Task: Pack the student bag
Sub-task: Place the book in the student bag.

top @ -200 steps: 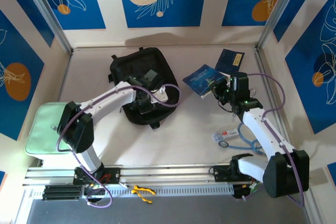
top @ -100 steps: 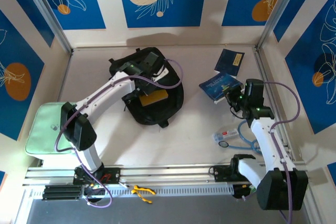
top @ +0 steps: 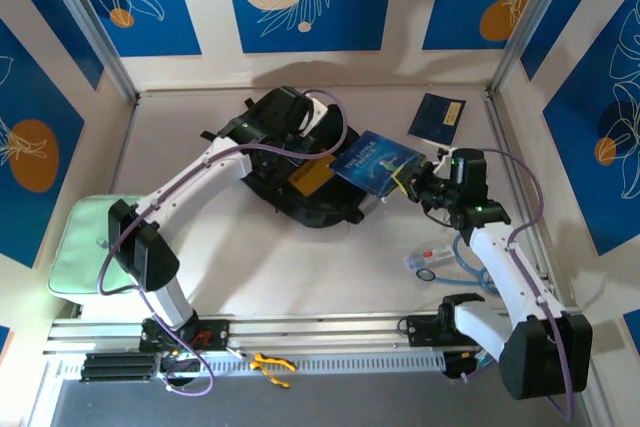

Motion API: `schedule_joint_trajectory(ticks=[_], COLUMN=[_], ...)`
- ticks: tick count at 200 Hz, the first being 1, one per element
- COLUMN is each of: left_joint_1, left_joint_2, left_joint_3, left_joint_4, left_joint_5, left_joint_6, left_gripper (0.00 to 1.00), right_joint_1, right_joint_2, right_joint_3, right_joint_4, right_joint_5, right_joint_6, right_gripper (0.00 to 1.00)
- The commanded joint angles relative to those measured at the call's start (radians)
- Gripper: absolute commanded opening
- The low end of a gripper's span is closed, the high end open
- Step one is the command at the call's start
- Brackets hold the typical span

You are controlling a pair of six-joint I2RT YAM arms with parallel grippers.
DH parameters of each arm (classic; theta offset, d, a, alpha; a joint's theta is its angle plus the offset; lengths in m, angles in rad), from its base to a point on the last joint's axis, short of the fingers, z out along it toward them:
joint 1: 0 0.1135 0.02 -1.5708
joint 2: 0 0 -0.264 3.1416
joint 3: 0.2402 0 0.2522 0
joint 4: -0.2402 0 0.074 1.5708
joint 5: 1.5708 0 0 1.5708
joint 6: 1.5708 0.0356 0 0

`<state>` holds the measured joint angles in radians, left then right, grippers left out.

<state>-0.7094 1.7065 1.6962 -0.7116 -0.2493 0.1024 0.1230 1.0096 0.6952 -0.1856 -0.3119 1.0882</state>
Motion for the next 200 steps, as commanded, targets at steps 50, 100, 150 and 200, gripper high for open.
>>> schedule_joint_trajectory(ticks=[50,100,150,200], left_joint_1=[-0.004,-0.005,-0.005,-0.003], left_joint_2=[-0.068,-0.073,-0.076,-0.076], left_joint_3=[-0.030,-0.046,-0.054,-0.052], left_joint_4=[0.073,0.068,0.063,0.050], left_joint_5=[0.176,0.202,0.173,0.151], left_joint_6=[0.000,-0.010,-0.029,-0.035], left_gripper=[0.00,0.00,0.00,0.00], right_joint_1=[0.169,0.282,0.381,0.419], right_joint_2=[0.232,0.501,0.750,0.912], right_joint_3=[0.087,0.204,0.350,0.477], right_joint_4=[0.217,0.316,0.305,0.308], right_joint_5=[0.018,0.125,0.310,0.286], right_joint_6=[0.089,0.146,0.236,0.259], right_gripper=[0.00,0.00,0.00,0.17])
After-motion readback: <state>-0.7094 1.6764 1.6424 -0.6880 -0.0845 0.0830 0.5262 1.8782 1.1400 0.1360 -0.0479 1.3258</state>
